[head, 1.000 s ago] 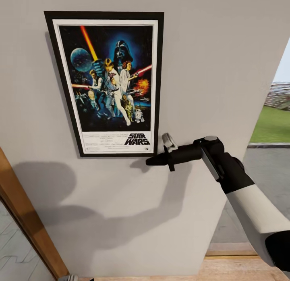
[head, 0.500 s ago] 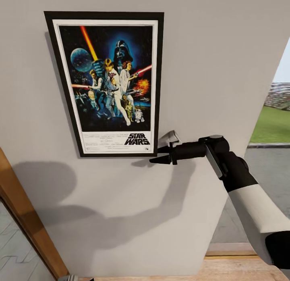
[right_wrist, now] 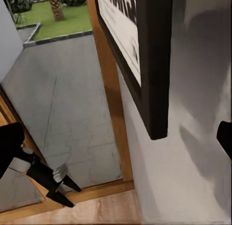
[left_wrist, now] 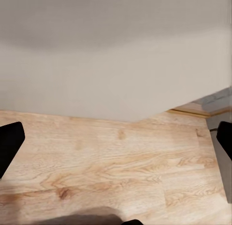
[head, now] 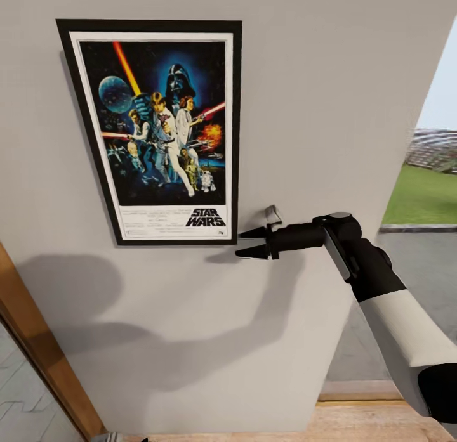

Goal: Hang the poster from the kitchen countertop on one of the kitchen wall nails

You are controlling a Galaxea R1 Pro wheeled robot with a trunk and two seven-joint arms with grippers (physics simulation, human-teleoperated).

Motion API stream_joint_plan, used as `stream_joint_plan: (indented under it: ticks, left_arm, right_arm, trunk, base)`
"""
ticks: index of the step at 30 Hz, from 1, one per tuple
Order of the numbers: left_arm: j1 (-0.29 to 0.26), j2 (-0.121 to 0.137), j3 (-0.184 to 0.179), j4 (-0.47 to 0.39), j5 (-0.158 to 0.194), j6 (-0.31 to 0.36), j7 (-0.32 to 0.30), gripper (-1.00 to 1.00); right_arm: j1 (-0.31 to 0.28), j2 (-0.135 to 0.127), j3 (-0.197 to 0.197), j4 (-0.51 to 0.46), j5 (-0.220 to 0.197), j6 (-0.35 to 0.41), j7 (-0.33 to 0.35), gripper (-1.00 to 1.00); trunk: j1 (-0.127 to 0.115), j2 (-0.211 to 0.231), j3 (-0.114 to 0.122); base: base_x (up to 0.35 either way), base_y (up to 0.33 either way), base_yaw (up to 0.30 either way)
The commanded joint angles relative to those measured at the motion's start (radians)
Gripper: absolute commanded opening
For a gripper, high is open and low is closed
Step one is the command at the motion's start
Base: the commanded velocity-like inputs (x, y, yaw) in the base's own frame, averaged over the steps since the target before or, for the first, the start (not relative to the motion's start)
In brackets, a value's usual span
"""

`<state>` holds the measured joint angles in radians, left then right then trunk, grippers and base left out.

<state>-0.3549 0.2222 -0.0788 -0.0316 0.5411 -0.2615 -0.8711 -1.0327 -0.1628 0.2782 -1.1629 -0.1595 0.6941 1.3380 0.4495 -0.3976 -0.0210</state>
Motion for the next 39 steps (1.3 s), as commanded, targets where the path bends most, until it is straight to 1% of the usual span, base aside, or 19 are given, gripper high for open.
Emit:
stream_joint_plan:
  ticks: [1,6,12,13,16,17,18,19,20,22,23,24,25,30,31,34,35,37,39]
  left_arm:
    - [-0.001,0.000,-0.008,0.001,0.006,-0.006,-0.002,1.00]
    - [-0.001,0.000,-0.009,0.001,0.006,-0.007,-0.002,1.00]
    - [-0.001,0.000,-0.009,0.001,0.006,-0.007,-0.003,1.00]
    - [-0.001,0.000,-0.009,0.001,0.006,-0.006,-0.003,1.00]
    - [-0.001,0.002,-0.009,0.001,0.006,-0.006,-0.003,1.00]
    - [-0.001,0.002,-0.009,0.001,0.006,-0.006,-0.003,1.00]
    - [-0.001,0.003,-0.008,0.001,0.006,-0.007,-0.003,1.00]
    - [-0.001,0.003,-0.008,0.001,0.006,-0.007,-0.003,1.00]
    - [-0.001,0.004,-0.007,0.001,0.007,-0.007,-0.003,1.00]
    - [-0.001,0.004,-0.007,0.001,0.007,-0.008,-0.003,1.00]
    - [-0.001,0.005,-0.007,0.001,0.007,-0.008,-0.003,1.00]
    - [-0.001,0.006,-0.007,0.001,0.007,-0.009,-0.003,1.00]
    - [-0.001,0.009,-0.007,0.001,0.007,-0.009,-0.003,1.00]
    - [-0.001,0.016,-0.007,0.001,0.007,-0.009,-0.002,1.00]
    - [-0.001,0.018,-0.007,0.001,0.007,-0.009,-0.002,1.00]
    - [-0.001,0.020,-0.007,0.001,0.007,-0.009,-0.001,1.00]
    - [-0.001,0.020,-0.007,0.001,0.007,-0.009,0.000,1.00]
    - [-0.001,0.020,-0.007,0.002,0.006,-0.009,0.007,1.00]
    - [-0.001,0.020,-0.007,0.002,0.006,-0.009,0.024,1.00]
  right_arm:
    - [-0.001,-0.001,0.002,0.000,-0.008,0.008,-0.002,1.00]
    - [-0.001,-0.001,0.003,0.000,-0.008,0.007,-0.002,1.00]
    - [0.014,-0.001,0.003,0.000,-0.009,0.006,-0.002,1.00]
    - [0.029,-0.001,0.002,0.000,-0.008,0.006,-0.003,1.00]
    - [0.044,-0.001,0.001,0.000,-0.008,0.003,-0.003,1.00]
    - [0.052,-0.001,0.001,0.000,-0.008,-0.002,-0.003,1.00]
    - [0.067,-0.001,0.001,0.000,-0.008,-0.024,-0.003,1.00]
    - [0.070,-0.002,0.001,0.000,-0.008,-0.026,-0.003,1.00]
    - [0.118,-0.003,-0.003,-0.001,-0.008,-0.036,-0.003,1.00]
    - [0.156,-0.003,-0.024,-0.001,-0.008,-0.060,-0.003,1.00]
    - [0.187,-0.003,-0.049,-0.001,-0.008,-0.091,-0.003,1.00]
    - [0.205,-0.003,-0.064,-0.001,-0.008,-0.110,-0.002,1.00]
    - [0.267,-0.003,-0.102,-0.001,-0.008,-0.162,-0.001,1.00]
    - [0.391,-0.006,-0.133,0.000,-0.008,-0.224,-0.002,1.00]
    - [0.445,-0.008,-0.145,0.000,-0.007,-0.251,-0.002,1.00]
    - [0.523,-0.009,-0.170,0.002,-0.007,-0.304,-0.002,1.00]
    - [0.590,-0.010,-0.217,0.024,-0.007,-0.355,-0.002,1.00]
    - [0.638,-0.009,-0.255,0.059,-0.006,-0.394,-0.002,1.00]
    - [0.669,-0.009,-0.281,0.105,-0.006,-0.428,-0.001,1.00]
  trunk:
    - [0.001,-0.002,-0.002]
    - [0.001,-0.002,-0.002]
    - [0.001,-0.002,-0.002]
    - [0.001,-0.002,-0.002]
    - [0.001,-0.002,-0.002]
    - [0.001,-0.002,-0.002]
    - [0.001,-0.002,-0.002]
    - [0.001,-0.002,-0.002]
    - [0.001,-0.002,-0.002]
    - [0.001,-0.002,-0.002]
    - [0.001,-0.002,-0.002]
    - [0.001,-0.002,-0.002]
    - [0.001,-0.002,-0.002]
    - [0.001,-0.002,-0.002]
    - [0.001,-0.002,-0.002]
    - [0.001,-0.002,-0.002]
    - [0.001,-0.002,-0.002]
    - [0.001,-0.002,-0.002]
    - [0.001,-0.002,-0.002]
  base:
    - [-0.018,-0.059,0.000]
    - [-0.102,-0.104,0.000]
    - [-0.253,-0.098,0.000]
    - [-0.096,-0.013,0.000]
    - [-0.059,-0.007,0.000]
    - [-0.105,-0.003,0.000]
    - [-0.282,-0.001,0.000]
    - [-0.292,-0.001,0.000]
    - [-0.260,0.000,0.000]
    - [-0.155,0.000,0.000]
    - [-0.088,0.000,0.000]
    - [-0.071,0.000,0.000]
    - [-0.036,0.000,0.000]
    - [-0.019,0.000,0.000]
    - [-0.008,0.000,0.000]
    - [-0.005,0.000,0.000]
    - [-0.002,0.000,0.000]
    - [-0.002,0.000,0.000]
    - [-0.001,0.000,0.000]
